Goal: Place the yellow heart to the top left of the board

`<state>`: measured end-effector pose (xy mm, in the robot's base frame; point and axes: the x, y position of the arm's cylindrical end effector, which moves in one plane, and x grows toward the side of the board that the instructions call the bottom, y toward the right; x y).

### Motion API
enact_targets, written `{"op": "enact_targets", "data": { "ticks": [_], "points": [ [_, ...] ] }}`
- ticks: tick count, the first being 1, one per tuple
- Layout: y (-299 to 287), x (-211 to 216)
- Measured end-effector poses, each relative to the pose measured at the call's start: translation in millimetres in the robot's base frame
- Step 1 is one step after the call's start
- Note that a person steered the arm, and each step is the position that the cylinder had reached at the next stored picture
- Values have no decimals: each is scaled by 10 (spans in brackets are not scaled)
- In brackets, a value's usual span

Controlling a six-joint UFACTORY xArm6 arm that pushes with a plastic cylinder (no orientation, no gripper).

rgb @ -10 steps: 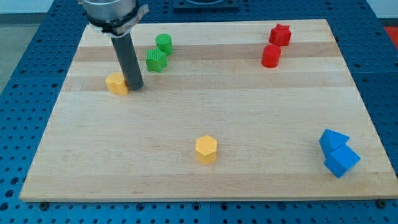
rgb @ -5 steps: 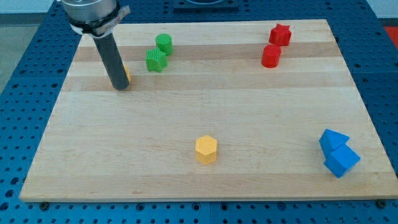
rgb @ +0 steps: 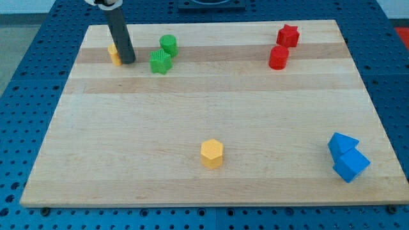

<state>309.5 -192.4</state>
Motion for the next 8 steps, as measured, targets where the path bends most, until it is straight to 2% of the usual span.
{"op": "enact_targets", "data": {
  "ticks": [3, 5, 7, 8],
  "points": [
    [-363, 80],
    [-363, -302],
    [-363, -455],
    [-426, -168]
  ]
}}
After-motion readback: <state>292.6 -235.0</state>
